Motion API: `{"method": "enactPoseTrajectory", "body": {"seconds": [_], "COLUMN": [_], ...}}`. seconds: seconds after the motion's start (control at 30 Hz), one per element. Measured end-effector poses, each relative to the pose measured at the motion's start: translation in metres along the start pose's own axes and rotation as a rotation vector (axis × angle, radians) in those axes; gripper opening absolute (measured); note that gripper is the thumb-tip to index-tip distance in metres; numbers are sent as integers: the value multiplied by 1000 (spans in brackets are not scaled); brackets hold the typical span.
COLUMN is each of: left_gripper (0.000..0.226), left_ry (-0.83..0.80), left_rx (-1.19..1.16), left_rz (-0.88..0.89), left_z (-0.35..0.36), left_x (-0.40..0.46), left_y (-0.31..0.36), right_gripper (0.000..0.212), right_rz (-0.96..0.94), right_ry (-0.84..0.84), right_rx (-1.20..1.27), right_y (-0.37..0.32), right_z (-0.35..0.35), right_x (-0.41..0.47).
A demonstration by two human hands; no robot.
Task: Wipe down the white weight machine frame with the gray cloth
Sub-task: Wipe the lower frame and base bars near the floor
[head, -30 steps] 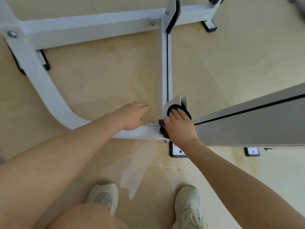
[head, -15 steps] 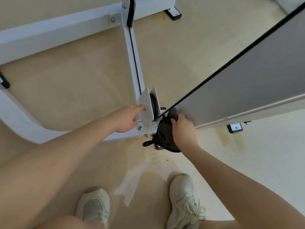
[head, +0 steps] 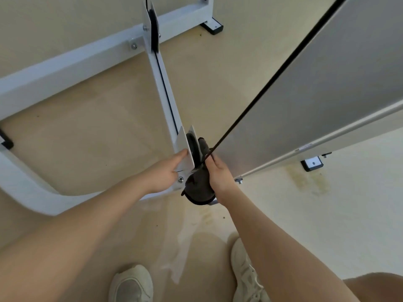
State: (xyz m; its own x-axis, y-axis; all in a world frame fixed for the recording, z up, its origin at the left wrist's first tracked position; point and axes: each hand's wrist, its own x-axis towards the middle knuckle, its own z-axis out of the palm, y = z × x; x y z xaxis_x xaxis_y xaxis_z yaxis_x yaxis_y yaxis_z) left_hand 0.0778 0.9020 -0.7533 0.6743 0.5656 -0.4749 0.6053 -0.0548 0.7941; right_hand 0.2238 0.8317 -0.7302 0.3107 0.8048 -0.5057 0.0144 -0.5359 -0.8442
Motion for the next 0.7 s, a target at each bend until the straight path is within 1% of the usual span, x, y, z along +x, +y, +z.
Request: {"method": "enactPoseTrajectory", "body": {"seconds": [0.07, 0.13, 0.2, 0.27, 0.33, 0.4, 0.43, 0.5, 0.57, 0.63, 0.7], "left_gripper": [72, 72, 73, 74, 73, 71, 70, 68, 68, 70, 69], "left_ry": [3, 9, 7, 1, 6, 43, 75, 162, 270, 366, 416], "left_rx": [-37, -52, -62, -57, -27, 8, 20, 15, -30, -47, -37], "left_rz": [-4, -2, 1, 9, 34, 57, 54, 21, -25, -63, -107], "left_z": [1, 3, 4, 3, 2, -2, -5, -15, -29, -45, -58], "left_x": [2, 2, 2, 1, -1, -4, -6, -14, -23, -33, -40], "left_y": [-2, -5, -7, -8, -10, -16, -22, -39, -58, -78, -96], "right_gripper": [26, 27, 29, 29, 28, 30, 30, 27, 29, 33, 33], "right_rz": [21, -14, -47, -36, 83, 220, 222, 89, -72, -181, -260], "right_ry": [-21, -48, -24, 48, 59, -3, -28, -85, -102, -38, 46], "right_rx": [-62, -81, -114, -299, -550, -634, -640, -686, -634, -552, -504], "right_y": [-13, -18, -8, 14, 34, 41, 36, 18, -5, -31, -55], "right_z": [3, 1, -4, -8, -2, 17, 30, 59, 88, 112, 128], "right_x": [12, 16, 9, -3, -19, -31, -34, -32, -21, -3, 18]}}
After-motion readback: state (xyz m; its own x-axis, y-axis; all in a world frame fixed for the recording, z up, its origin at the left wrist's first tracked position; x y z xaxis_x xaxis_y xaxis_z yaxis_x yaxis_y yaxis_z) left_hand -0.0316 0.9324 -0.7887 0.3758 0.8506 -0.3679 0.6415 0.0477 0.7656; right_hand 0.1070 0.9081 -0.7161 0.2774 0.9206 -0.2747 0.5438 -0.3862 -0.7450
